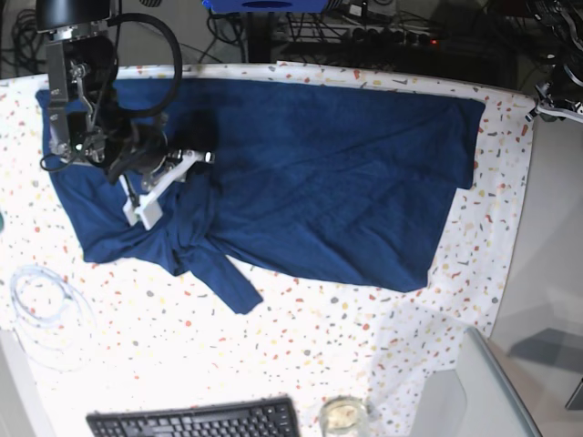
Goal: Layout the t-shirt on the table in an organized manner, then fold the t-shirt properly
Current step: 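Lift the sleeve with the right gripper and drag it across the shirt body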
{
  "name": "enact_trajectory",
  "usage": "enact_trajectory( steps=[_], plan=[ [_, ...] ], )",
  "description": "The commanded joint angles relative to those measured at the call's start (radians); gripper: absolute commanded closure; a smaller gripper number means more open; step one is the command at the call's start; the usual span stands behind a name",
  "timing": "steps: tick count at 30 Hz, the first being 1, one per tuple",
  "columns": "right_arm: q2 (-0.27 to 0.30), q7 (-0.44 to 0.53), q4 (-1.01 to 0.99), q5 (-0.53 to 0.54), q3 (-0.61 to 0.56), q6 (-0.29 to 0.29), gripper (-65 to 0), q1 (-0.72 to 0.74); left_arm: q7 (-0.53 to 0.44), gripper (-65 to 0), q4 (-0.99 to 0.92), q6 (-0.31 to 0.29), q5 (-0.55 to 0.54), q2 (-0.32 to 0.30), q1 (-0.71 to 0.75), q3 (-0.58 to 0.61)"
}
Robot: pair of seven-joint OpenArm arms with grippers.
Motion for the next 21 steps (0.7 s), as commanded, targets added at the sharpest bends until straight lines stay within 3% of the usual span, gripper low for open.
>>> enact_trajectory(
  steps=[1, 4, 11, 16, 21],
  plan=[
    [0.005, 0.021, 0.056, 0.01, 0.005, -0.011, -23.7, 0.033, -0.019, 0.0, 0.014, -0.001, -0.008, -0.018, 0.003, -0.008],
    [0.008, 0.02, 0.065, -0.013, 0.004, -0.035, -32.6, 0.127, -0.019, 0.0, 0.014, -0.001, -0.008, -0.018, 0.003, -0.008],
    [-0.001, 0.026, -0.298, -0.267, -0.046, -0.027, -33.9, 0.439, -0.019, 0.0, 0.014, -0.001, -0.008, -0.018, 0.003, -0.008],
    [0.008, 0.187, -0.557, -0.35, -0.21, 0.02, -33.9, 0.569, -0.02, 0.0, 0.014, -0.001, -0.008, -0.018, 0.005, -0.008],
    [-0.004, 0.288, -0.788, -0.434, -0.247, 0.02, -33.5, 0.643, -0.02, 0.0, 0.014, -0.001, -0.008, -0.018, 0.006, -0.01]
  ],
)
